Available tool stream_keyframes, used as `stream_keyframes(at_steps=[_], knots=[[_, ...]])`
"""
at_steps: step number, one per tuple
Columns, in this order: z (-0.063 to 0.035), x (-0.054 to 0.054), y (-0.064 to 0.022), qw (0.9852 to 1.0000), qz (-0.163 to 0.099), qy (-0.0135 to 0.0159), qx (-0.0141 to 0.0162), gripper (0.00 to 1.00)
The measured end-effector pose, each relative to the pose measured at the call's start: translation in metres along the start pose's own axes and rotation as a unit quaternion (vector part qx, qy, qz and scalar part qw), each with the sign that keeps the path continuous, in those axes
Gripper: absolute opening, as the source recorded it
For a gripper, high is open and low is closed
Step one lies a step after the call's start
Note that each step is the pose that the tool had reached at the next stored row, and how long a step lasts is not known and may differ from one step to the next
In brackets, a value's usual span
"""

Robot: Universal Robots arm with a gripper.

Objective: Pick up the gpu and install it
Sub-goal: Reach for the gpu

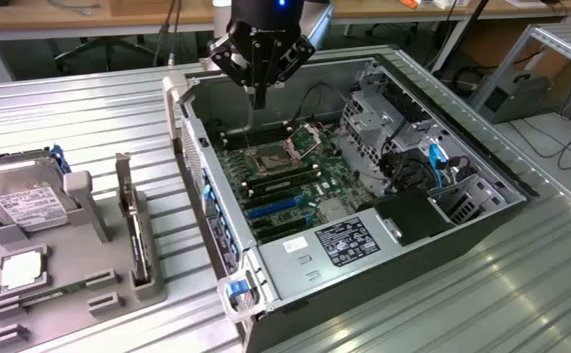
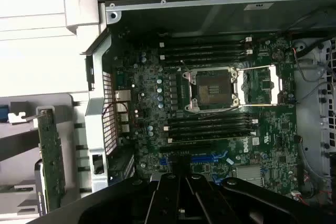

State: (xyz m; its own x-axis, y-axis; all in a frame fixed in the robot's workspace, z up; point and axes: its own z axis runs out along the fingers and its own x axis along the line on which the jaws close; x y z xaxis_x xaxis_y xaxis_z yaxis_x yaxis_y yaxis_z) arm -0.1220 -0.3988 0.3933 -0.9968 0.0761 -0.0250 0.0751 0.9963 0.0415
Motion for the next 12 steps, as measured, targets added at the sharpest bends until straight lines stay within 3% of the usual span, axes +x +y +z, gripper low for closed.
stream_keyframes(at_steps=[12], knots=[[0.0000, 0.0000, 0.0000, 1.0000, 0.000, 0.0000, 0.0000, 0.11]])
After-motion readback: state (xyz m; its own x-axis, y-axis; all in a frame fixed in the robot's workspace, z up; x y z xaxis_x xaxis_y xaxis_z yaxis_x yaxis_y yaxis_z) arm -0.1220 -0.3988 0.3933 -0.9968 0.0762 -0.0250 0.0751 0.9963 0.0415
